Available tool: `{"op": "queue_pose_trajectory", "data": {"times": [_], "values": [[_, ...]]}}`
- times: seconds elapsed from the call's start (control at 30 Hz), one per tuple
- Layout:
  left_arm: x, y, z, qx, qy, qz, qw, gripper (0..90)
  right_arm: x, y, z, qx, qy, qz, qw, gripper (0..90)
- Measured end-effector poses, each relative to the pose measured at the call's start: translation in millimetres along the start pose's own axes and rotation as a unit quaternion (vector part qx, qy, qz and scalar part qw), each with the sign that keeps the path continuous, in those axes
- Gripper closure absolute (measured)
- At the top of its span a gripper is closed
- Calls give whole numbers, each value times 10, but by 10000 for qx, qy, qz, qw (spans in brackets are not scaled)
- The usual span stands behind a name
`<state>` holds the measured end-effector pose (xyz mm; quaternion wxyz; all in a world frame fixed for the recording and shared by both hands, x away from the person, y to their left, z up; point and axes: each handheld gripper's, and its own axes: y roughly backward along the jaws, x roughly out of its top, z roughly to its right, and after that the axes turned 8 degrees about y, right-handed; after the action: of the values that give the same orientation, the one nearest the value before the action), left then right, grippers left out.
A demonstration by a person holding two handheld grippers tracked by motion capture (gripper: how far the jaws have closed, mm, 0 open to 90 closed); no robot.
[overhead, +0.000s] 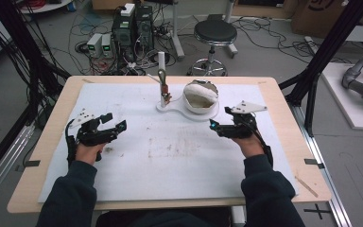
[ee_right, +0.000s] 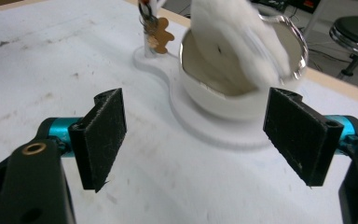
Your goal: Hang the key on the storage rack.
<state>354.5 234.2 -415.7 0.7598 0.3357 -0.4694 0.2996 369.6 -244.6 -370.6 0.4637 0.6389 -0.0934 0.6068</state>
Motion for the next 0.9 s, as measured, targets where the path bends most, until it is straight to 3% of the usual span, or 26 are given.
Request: {"op": "queue_pose_trajectory", "data": {"times": [0.17,0.33,0.5,0.9], "values": [[8,-24,32,51,-232,-19,9997,222,-294,200,66,-44,-87,78,9999,212],[6,-32,57,15,-299,-70,9995,222,-506,332,128,-203,-250,126,9994,212],[13,-15,58,-8,-272,-28,9996,222,-585,413,175,-382,-200,88,9990,212],[26,15,94,-145,-323,72,9993,222,-643,444,174,-486,-255,78,9985,212]]}}
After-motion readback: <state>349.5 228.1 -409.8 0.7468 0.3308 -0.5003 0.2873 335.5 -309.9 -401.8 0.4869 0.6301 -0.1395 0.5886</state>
